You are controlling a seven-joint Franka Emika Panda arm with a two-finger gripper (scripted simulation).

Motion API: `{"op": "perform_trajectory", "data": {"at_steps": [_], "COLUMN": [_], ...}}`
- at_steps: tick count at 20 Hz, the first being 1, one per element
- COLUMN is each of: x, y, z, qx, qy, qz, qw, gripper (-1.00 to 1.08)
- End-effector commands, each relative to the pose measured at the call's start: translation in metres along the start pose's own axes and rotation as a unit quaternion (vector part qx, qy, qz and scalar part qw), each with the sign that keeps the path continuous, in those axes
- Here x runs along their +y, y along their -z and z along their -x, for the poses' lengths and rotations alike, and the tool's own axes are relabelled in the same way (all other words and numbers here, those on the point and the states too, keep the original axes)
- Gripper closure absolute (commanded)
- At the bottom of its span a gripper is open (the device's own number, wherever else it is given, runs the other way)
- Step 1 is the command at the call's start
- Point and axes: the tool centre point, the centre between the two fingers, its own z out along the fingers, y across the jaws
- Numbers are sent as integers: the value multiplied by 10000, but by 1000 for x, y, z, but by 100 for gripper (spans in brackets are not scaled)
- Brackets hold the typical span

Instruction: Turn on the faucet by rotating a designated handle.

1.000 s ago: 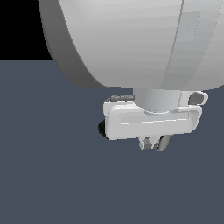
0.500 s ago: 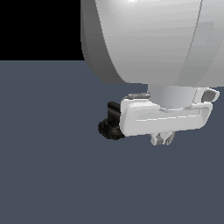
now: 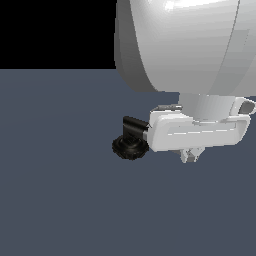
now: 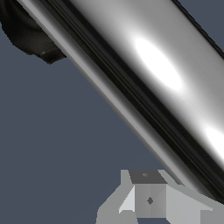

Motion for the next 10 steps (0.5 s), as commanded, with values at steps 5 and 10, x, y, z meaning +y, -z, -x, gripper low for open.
{"op": "perform_trajectory", "data": {"at_steps": [5,10], "x": [13,25], "y": [-1,-2], "z": [-22,-35], "qx": [12,6], "qy": [65,59], "qz": [15,14], "qw": [10000,10000], "gripper": [108,108]}}
